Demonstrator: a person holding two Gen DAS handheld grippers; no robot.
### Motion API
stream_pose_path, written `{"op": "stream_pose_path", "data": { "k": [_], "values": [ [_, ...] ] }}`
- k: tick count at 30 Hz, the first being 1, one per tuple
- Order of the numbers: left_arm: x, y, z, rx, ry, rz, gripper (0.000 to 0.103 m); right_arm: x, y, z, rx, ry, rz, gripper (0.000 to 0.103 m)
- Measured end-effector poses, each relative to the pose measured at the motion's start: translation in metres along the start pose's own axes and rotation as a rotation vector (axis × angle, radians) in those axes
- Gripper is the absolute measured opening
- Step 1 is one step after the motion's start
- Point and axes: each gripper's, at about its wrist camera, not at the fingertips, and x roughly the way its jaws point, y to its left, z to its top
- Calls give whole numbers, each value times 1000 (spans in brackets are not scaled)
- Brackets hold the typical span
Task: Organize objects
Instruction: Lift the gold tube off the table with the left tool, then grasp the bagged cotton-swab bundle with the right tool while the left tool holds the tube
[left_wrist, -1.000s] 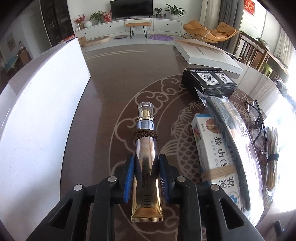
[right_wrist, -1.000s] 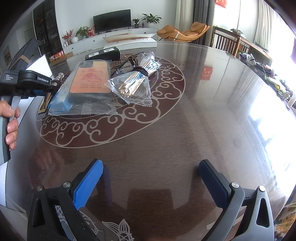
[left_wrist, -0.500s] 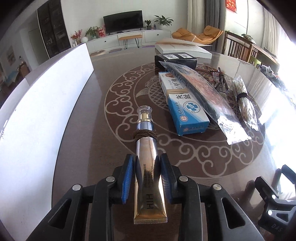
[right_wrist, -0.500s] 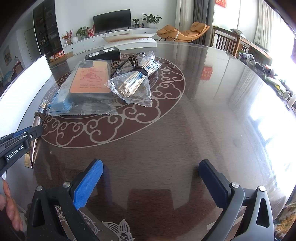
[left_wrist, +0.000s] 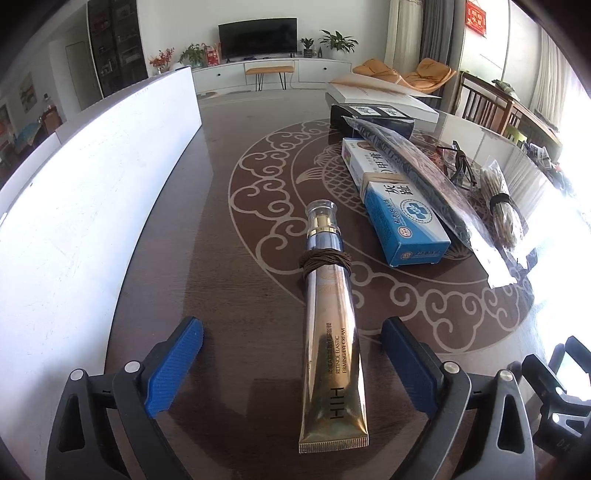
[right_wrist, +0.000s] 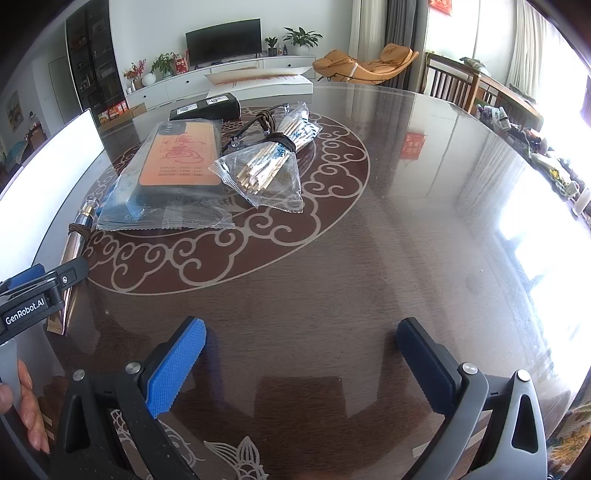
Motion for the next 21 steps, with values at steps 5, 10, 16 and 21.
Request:
{"op": "stream_pose_path", "data": {
  "k": [5,10,16,21],
  "values": [
    [-2,-1,-1,11,2,-13,103,0,0,0,-2,3,4,103],
    [-2,-1,-2,9,-2,-14,103,-1,-15,2,68,6,-1,103],
    [-3,0,-3,9,-2,-14,103,-12,-65,-1,323,-52,66,103],
    [-3,0,-3,9,-2,-14,103,-4,-60,33,313,-41,188,91]
  ]
}}
